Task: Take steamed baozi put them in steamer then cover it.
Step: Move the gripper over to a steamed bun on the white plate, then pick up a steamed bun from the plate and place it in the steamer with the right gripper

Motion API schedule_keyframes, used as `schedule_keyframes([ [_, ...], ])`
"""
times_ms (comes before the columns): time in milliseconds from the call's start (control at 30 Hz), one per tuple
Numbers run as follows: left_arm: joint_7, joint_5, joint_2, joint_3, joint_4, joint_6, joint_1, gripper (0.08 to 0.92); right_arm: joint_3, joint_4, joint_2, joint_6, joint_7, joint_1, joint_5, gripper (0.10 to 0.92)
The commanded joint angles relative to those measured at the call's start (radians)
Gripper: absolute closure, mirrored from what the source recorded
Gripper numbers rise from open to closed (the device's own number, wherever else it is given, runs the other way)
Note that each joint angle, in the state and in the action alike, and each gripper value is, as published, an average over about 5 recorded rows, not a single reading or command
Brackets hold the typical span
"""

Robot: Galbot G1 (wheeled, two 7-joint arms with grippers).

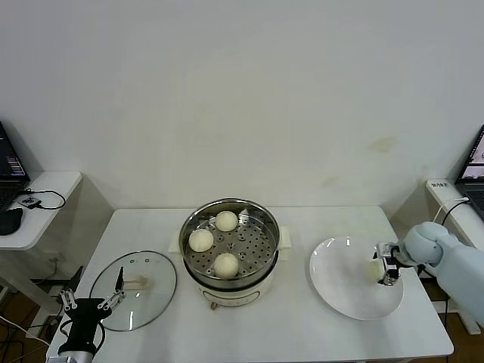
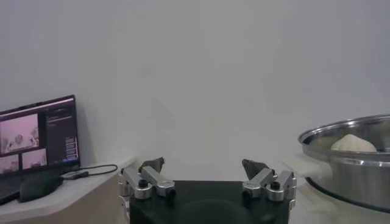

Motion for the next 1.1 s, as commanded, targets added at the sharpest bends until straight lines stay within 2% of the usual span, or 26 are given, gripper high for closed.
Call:
schedule_keyframes([
  [33, 0.000, 0.001, -0.001, 0.002, 0.002, -0.001, 0.000, 0.177, -0.006, -0.017, 0.023, -0.001, 0.000, 0.008, -0.005, 0.311],
  [367, -0.001, 0.000, -0.001, 0.002, 0.002, -0.001, 0.000, 0.177, -0.019, 0.000, 0.001, -0.005, -0.019, 0.049, 0.008, 0.430],
  [533, -0.001, -0.001, 0.002, 0.004, 0.003, -0.001, -0.004, 0.177, -0.089, 0.063, -0.042, -0.028, -0.036, 0.168, 0.066, 0.464],
  [800, -0.001, 0.000, 0.007, 0.016, 0.004, 0.001, -0.016, 0.177, -0.367, 0.229, -0.083, -0.112, -0.058, 0.585, 0.309, 0.473],
  [1100, -0.001, 0.001, 0.011, 0.022, 0.005, 0.003, -0.028, 0.177, -0.663, 0.346, 0.088, -0.257, 0.014, 1.000, 0.582, 0.464],
])
